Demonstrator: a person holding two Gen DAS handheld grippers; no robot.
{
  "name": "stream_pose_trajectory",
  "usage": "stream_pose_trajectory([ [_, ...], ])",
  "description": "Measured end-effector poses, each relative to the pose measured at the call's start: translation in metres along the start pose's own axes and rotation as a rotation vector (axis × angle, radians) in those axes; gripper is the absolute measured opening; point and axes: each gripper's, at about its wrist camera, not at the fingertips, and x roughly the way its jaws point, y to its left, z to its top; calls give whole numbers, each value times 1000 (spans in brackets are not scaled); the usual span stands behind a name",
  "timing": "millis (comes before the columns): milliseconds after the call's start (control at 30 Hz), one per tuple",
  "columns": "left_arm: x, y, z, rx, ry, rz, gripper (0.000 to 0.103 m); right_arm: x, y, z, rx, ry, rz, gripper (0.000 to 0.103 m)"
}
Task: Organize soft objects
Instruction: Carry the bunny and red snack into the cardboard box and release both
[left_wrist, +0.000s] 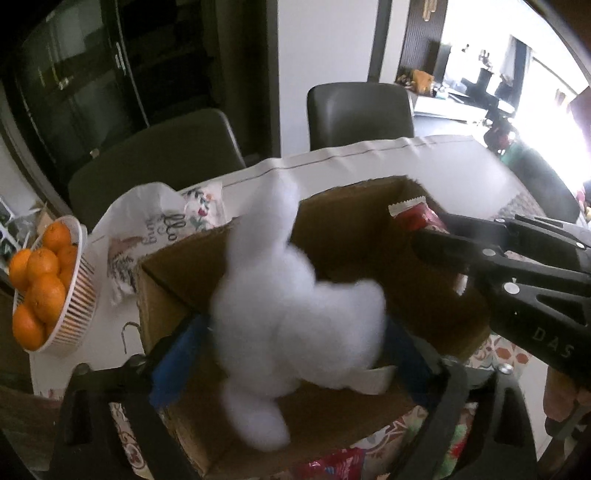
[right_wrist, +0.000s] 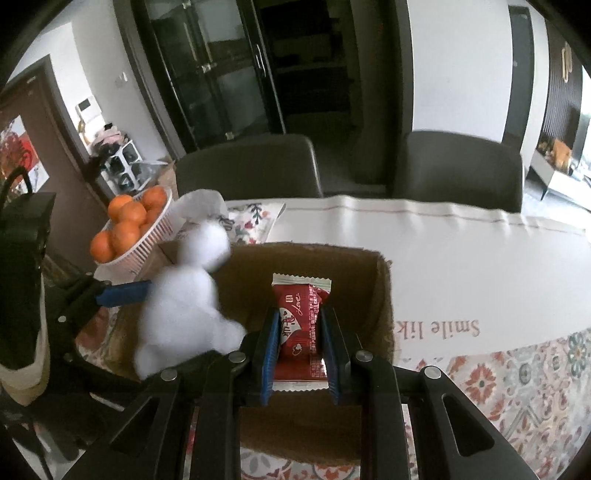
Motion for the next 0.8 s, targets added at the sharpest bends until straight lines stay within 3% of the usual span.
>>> stream_pose_trajectory([
  [33,1,1,-1,-4,6,4,102,3,0,0,2,10,8,27],
  [100,1,1,-1,-3,13,7,103,8,0,1,11,32,24,47],
  [133,1,2,-2,-1,20,10,103,9,0,1,20,30,23,50],
  [367,-9,4,-9,-28,22,93,103,-3,3,-3,9,3,-44,51],
  [800,-62,-4,-44,-103,0,169,103,-42,15,-29,0,17,-65,51],
])
